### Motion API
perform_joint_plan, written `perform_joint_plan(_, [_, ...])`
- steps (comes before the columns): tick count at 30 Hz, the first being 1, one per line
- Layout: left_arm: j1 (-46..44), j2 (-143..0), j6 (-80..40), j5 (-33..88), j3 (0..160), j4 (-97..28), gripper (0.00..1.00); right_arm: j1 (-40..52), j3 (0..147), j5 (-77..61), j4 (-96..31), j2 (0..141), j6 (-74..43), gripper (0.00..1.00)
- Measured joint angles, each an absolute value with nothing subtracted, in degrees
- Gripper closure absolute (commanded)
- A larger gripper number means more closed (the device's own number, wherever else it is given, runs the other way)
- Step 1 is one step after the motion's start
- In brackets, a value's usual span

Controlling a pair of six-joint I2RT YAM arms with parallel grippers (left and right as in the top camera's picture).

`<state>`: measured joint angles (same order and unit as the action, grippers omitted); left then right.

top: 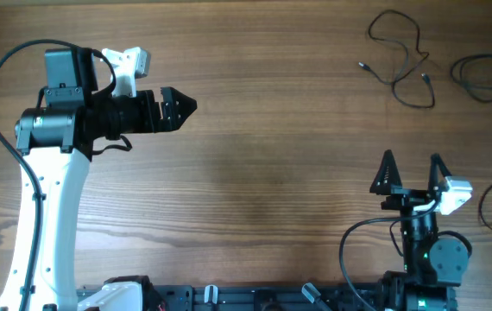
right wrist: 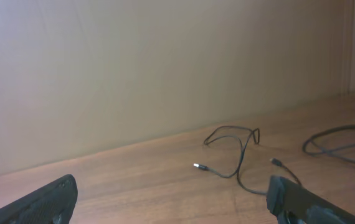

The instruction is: Untangle cables

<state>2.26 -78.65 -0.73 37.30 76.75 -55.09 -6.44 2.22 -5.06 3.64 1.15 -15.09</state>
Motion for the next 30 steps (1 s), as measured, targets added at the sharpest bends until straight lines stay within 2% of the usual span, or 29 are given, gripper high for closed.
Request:
perform_joint_plan(8, [2.26, -78.65, -0.73, 37.3, 76.75, -55.09, 0.0, -6.35, 0.38, -4.86, 0.03, 1.04, -14.61, 0.0])
perform_joint_plan(22, [2.26, -78.65, -0.71, 37.3, 76.75, -55.09, 0.0, -4.54, 0.38, -4.84, -0.01, 1.04, -0.14, 0.0])
perform_joint_plan(30, [2.26, -78.65, -0.73, 37.3, 76.75, -55.07, 0.0, -4.54, 0.38, -4.84, -0.01, 1.04, 1.85, 0.0])
